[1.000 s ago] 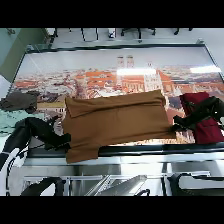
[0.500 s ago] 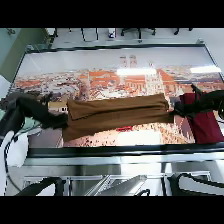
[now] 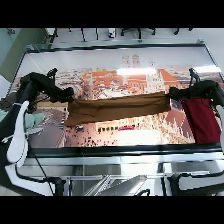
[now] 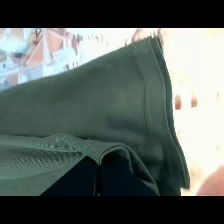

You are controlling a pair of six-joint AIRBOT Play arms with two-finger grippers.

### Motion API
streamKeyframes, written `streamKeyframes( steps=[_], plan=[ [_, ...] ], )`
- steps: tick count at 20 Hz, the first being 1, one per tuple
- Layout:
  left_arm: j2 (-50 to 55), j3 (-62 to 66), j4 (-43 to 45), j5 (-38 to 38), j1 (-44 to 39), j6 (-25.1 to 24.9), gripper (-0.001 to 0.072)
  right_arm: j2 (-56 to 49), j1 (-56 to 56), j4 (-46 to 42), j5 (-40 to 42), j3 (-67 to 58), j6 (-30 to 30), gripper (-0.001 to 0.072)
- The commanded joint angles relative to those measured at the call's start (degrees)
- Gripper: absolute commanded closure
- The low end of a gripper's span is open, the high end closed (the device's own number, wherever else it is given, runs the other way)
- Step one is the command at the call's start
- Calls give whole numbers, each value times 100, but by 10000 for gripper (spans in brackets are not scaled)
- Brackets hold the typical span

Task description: Fold the shirts.

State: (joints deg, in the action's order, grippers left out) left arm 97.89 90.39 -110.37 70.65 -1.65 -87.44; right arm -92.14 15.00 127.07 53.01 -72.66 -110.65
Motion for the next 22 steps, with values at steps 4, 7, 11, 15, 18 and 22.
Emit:
streamKeyframes(
  steps=[4,7,11,15,18,22],
  plan=[
    [1318,999,-66,162,-129,9,687,-914,-195,2,-227,-660,-162,689],
    [1519,1364,-90,162,-129,28,150,-920,-98,-199,-11,-765,-210,501],
    [1534,1971,-72,664,-105,205,48,-1056,192,-428,675,-1182,-17,176],
    [1534,2717,-81,1200,-101,341,48,-1593,313,-400,1377,-1582,42,93],
    [1401,2708,-339,1180,-127,461,49,-1915,308,-210,1408,-1648,50,94],
    [1097,2352,-645,896,-131,367,688,-2061,225,-74,1515,-1657,42,281]
  ],
)
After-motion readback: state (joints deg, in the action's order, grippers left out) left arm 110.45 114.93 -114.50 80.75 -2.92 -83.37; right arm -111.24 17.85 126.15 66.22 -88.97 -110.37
